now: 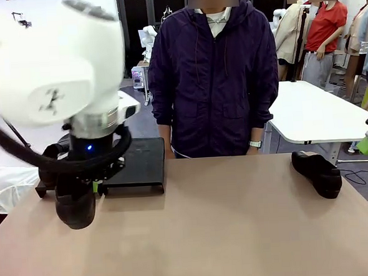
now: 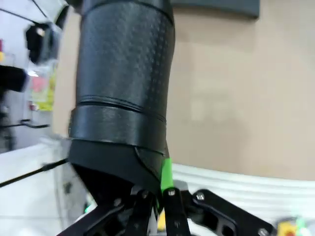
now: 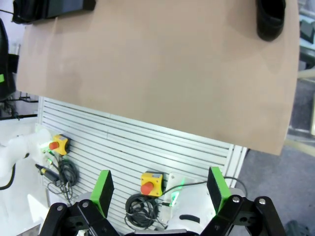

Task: Organize the shoes by placing them on the stand.
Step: Place the Shoe from the middle of the table onto the Shoes Stand.

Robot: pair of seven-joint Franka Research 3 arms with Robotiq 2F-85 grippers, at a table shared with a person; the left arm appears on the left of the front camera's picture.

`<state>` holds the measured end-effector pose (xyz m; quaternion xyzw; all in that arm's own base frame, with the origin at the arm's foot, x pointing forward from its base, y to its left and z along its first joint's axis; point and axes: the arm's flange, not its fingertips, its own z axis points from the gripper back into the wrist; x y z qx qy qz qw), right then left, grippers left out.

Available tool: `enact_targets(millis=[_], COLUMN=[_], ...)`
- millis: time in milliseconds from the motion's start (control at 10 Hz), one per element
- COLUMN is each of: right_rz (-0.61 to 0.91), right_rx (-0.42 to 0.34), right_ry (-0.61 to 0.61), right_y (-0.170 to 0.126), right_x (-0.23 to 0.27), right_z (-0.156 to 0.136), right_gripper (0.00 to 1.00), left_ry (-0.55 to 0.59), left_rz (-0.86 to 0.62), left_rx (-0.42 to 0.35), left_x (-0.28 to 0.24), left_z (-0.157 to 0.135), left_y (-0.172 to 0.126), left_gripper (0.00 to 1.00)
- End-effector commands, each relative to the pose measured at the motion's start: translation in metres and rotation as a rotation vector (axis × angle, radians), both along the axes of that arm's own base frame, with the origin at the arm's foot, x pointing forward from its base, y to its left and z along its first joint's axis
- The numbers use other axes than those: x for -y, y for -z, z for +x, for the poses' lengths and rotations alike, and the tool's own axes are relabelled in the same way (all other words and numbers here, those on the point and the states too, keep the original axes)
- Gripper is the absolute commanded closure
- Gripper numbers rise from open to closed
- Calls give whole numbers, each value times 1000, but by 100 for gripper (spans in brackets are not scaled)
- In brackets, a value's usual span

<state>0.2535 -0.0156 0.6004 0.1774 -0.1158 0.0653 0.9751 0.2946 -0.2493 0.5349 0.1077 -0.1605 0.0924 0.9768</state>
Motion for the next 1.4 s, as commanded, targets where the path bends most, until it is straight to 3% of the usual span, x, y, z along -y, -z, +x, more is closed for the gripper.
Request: enact_targets(millis=[0, 100, 600, 700, 800, 1000, 1300], right_rz=[23, 23, 23, 23, 23, 23, 23], right_rx=[-8, -8, -8, -8, -8, -8, -8], right_ry=[13, 13, 13, 13, 13, 13, 13], right_y=[-3, -3, -3, -3, -3, -3, -3], right_x=[-3, -3, -3, -3, -3, -3, -3], right_z=[0, 0, 0, 0, 0, 0, 0], right_gripper=[0, 0, 0, 0, 0, 0, 0], left_ry=[-110, 0, -10, 159, 234, 127, 181], left_rz=[-139, 0, -7, -29, -9, 26, 70], left_rx=[71, 0, 4, 33, 61, 127, 110], left_x=[-5, 0, 2, 2, 6, 14, 20], left_z=[-6, 0, -4, 31, 68, 146, 226], left_y=[16, 0, 10, 7, 3, 2, 26], left_gripper=[100, 100, 100, 100, 100, 100, 100])
